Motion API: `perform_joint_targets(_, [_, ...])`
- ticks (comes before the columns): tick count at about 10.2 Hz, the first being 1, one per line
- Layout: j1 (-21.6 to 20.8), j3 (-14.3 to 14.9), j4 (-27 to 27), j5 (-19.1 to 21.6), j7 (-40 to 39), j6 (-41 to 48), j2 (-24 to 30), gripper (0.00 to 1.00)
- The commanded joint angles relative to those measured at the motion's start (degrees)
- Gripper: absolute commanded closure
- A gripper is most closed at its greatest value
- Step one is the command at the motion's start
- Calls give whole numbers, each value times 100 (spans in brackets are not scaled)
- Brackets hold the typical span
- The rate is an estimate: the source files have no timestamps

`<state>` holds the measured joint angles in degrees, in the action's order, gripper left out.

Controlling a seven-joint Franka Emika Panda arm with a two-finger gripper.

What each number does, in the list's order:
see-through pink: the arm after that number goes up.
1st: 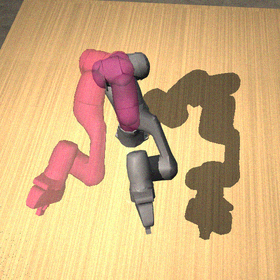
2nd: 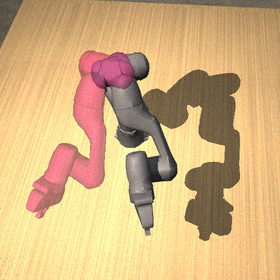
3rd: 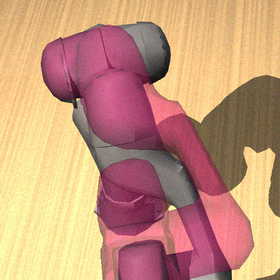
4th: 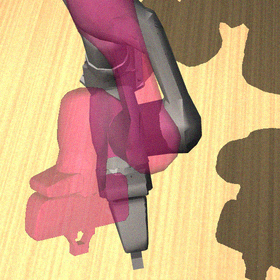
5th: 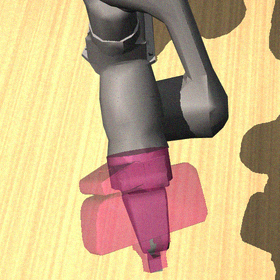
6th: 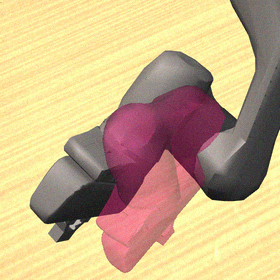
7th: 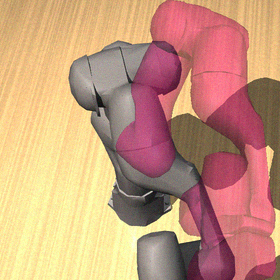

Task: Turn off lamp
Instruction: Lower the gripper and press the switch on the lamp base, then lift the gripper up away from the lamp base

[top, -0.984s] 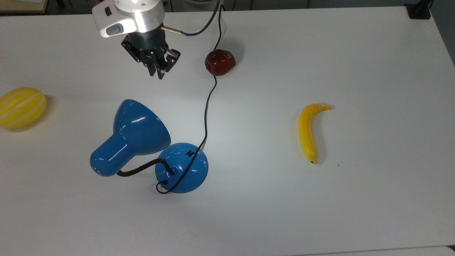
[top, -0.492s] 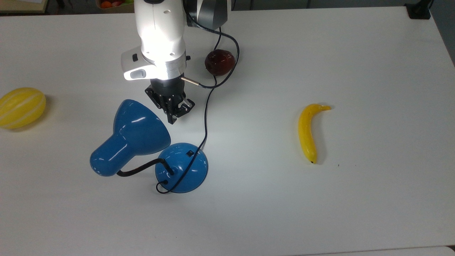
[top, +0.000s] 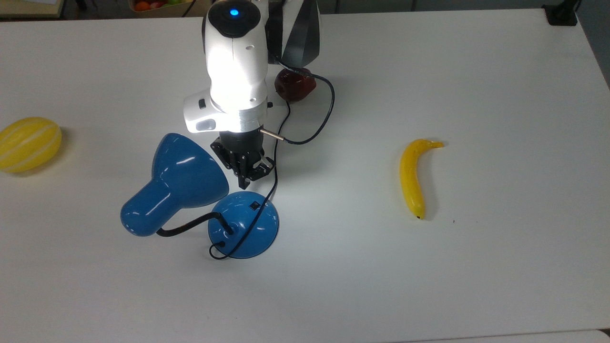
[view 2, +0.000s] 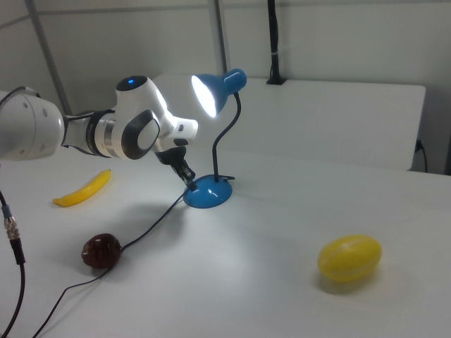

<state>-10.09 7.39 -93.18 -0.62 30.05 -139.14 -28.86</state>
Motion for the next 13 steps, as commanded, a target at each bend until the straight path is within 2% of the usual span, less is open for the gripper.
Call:
perform_joint_targets(1, [-212, 79, 177, -113, 307, -455, -242, 100])
perform_joint_targets(3, [-230, 79, 195, -122, 343, -527, -339, 100])
perform_joint_targets(8, [-283, 79, 397, -569, 773, -536, -646, 100])
perform_joint_targets(13, [-309, 79, 362, -649, 871, -509, -708, 100])
